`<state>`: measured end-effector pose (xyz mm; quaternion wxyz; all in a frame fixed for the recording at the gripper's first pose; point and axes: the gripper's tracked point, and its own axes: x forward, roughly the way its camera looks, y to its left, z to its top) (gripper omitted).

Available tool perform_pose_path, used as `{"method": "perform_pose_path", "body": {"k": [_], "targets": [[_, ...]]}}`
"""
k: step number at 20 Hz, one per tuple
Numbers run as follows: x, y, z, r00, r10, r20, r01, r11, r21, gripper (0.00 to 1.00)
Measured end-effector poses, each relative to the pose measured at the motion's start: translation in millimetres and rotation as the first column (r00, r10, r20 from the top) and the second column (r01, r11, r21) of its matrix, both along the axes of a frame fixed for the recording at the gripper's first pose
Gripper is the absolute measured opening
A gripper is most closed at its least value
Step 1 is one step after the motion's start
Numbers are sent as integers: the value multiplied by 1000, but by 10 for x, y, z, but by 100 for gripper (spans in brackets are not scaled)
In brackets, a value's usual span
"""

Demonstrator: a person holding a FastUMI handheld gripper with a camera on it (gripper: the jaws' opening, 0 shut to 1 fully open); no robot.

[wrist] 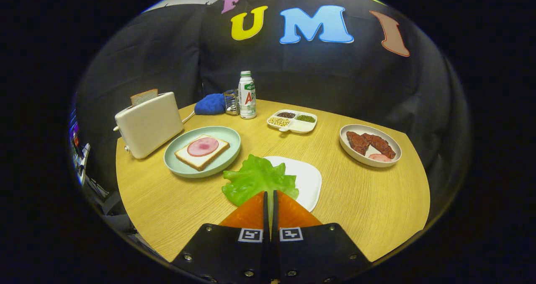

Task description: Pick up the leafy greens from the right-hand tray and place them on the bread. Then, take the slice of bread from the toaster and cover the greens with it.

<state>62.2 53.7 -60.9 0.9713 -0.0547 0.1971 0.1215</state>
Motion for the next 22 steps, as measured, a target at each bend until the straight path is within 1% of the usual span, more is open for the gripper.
{"method": "perform_pose_path", "body": {"k": [5, 9, 12, 16, 22], "targets": [[-50, 81, 344, 997, 7, 77, -9, 1000, 25, 1], [-71, 208, 467, 994, 25, 109, -28, 999, 26, 0], [-56, 365, 535, 991, 46, 122, -51, 998, 40, 0], [25, 659, 589, 987, 96, 131, -102, 994, 35, 1], [250, 1051, 579, 982, 146, 121, -152, 988, 34, 0]]}}
